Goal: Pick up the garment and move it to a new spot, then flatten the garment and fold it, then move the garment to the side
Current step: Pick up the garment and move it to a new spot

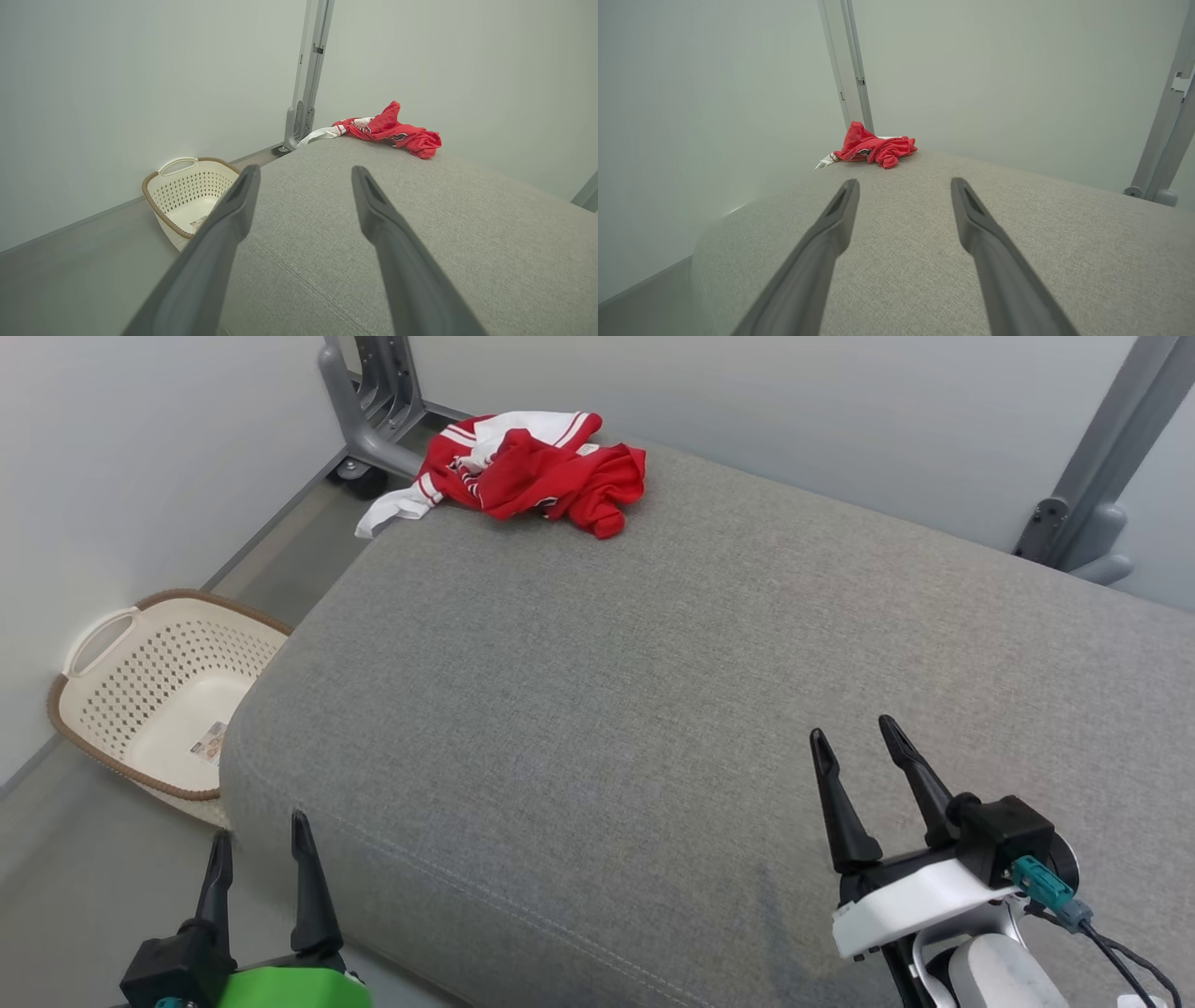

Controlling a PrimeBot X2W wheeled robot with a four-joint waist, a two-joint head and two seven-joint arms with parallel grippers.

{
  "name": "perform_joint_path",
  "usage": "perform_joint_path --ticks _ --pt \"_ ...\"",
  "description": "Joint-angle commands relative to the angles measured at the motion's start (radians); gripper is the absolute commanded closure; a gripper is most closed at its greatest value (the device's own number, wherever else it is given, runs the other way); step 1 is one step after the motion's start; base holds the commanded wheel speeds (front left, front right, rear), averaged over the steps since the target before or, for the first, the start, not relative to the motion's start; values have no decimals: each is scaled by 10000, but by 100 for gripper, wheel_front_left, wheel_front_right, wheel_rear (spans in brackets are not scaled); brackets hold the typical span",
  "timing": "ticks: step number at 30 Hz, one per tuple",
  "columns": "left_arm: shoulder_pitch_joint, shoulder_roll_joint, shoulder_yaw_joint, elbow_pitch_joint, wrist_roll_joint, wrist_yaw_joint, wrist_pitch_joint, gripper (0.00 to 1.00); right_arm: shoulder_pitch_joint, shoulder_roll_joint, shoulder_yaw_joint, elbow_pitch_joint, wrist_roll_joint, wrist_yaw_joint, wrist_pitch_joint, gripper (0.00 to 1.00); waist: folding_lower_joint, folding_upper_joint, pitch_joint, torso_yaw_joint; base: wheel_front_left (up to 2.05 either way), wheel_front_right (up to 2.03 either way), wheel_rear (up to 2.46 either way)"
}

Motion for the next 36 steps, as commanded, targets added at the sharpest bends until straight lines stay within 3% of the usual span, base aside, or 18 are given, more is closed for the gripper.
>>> perform_joint_path --ticks 1,8,16,21,27,36 --pt "150 15 13 -81 -20 71 -27 0 -145 -42 30 66 -12 -14 -37 0 0 0 115 173 0 0 0" --pt "56 16 -93 -121 76 -25 -27 0 -305 -41 7 30 -88 -15 -37 0 0 0 285 177 0 0 0" --pt "-734 16 -275 41 -41 -260 -27 0 -202 -41 -720 -361 -580 -15 89 0 0 0 910 185 0 0 0" --pt "-1884 195 -118 45 235 -490 -27 0 -514 -45 -885 -943 -969 -15 386 0 0 0 1707 -328 0 0 0" --pt "-4352 1278 134 611 362 -1090 256 0 -1061 -44 -923 -1652 -1353 -15 698 0 0 0 2920 -1276 0 0 0" --pt "-8604 3148 457 2580 -374 -1711 2217 0 -1810 -39 -1259 -2520 -1981 -15 987 0 0 0 4817 -2737 0 0 0"
